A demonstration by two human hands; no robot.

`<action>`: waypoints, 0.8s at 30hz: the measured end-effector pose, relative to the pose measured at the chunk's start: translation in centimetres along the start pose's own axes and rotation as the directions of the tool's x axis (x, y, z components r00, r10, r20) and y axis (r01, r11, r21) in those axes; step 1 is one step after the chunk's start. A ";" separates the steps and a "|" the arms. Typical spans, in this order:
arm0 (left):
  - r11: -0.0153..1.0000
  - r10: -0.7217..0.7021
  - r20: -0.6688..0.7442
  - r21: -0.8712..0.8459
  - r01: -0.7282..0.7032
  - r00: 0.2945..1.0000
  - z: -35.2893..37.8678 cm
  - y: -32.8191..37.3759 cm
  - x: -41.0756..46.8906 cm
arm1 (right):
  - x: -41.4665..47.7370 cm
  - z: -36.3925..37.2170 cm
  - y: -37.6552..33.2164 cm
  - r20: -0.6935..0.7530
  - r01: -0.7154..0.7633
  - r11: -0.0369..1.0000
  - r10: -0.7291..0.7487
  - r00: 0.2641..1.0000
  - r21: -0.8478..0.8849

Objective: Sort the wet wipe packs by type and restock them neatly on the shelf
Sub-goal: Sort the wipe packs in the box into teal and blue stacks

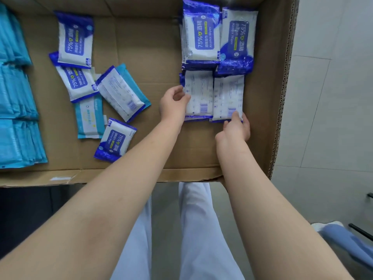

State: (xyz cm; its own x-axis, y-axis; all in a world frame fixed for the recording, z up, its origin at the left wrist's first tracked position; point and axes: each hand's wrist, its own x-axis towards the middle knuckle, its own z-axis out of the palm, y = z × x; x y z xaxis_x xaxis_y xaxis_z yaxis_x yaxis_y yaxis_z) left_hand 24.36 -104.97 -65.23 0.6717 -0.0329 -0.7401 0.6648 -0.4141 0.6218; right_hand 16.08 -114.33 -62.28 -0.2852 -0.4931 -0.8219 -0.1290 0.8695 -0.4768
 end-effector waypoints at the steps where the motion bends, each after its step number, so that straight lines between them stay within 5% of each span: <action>1: 1.000 0.013 0.010 0.004 -0.013 1.000 -0.7 0.0 -0.2 | 0.0 0.1 0.0 -0.013 -0.009 1.000 0.009 1.000 -0.005; 7: 0.990 0.129 0.072 0.053 -0.133 0.989 -8.1 -1.0 -1.0 | -1.6 0.3 1.9 -0.016 -0.105 0.993 0.104 0.994 -0.060; 13: 0.983 0.158 -0.082 0.110 -0.149 0.984 -18.1 -2.2 0.1 | -5.9 1.1 7.5 0.147 0.011 0.980 0.019 0.989 -0.200; 18: 0.989 0.124 -0.273 0.116 -0.095 0.954 -24.0 -2.7 3.8 | -8.6 2.6 13.9 0.352 0.091 0.865 0.103 0.930 -0.493; 24: 0.988 -0.025 -0.250 0.143 0.062 0.968 -26.2 -0.7 8.5 | -10.6 3.7 20.4 0.331 0.112 0.730 0.163 0.930 -0.674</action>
State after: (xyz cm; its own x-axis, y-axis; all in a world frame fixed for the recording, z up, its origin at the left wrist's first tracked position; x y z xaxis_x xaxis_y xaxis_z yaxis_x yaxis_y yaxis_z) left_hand 38.12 -81.15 -65.25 0.7152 0.2055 -0.6681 0.6519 -0.5409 0.5314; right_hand 20.00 -91.52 -64.45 0.0281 -0.3267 -0.9447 -0.7667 0.5993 -0.2301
